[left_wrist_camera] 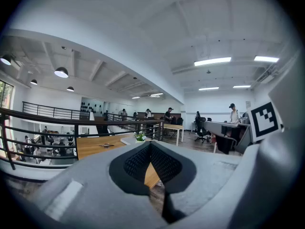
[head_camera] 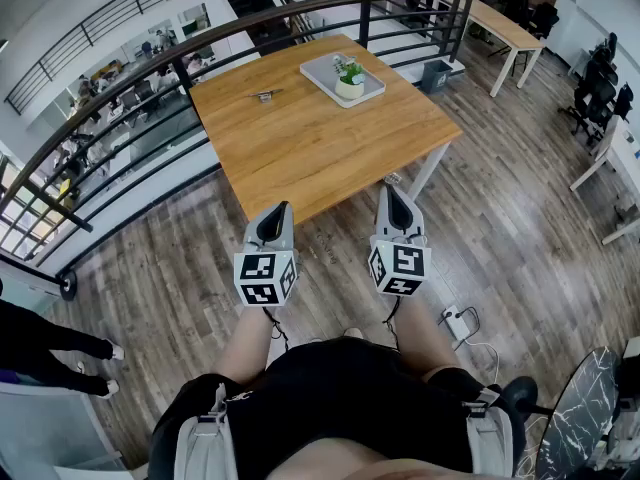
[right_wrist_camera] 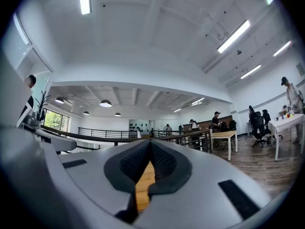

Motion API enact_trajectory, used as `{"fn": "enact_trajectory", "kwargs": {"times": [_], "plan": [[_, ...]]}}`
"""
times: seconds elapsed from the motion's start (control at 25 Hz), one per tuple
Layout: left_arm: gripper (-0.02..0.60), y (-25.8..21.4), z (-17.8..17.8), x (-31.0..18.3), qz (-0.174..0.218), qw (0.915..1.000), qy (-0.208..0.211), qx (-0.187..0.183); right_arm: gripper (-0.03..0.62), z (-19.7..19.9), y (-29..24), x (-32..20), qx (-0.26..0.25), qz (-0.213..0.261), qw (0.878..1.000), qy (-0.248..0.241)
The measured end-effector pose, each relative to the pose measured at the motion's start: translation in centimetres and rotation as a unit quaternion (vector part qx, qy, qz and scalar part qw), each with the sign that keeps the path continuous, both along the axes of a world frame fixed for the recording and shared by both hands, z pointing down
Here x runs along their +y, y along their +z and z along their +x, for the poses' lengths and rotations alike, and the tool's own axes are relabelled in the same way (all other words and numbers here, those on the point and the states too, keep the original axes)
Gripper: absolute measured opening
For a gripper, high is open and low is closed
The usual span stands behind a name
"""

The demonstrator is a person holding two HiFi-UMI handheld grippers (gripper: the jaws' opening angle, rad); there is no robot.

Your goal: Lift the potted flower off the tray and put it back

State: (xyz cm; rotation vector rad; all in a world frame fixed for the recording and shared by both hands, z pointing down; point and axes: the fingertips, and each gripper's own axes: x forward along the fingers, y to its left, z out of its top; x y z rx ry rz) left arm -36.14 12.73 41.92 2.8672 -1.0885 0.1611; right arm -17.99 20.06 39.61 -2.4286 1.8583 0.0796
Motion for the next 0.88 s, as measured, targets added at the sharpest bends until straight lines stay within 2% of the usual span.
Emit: {"fn": "enact_trajectory", "kwargs": {"times": [0.88], "plan": [[0.012,0.0,4.2,1.9,-0.005,0.9999,0.016,0.001,-0.003,3.1,0.6,1.3,-0.012,-0.003,1.000,-0.005]]}}
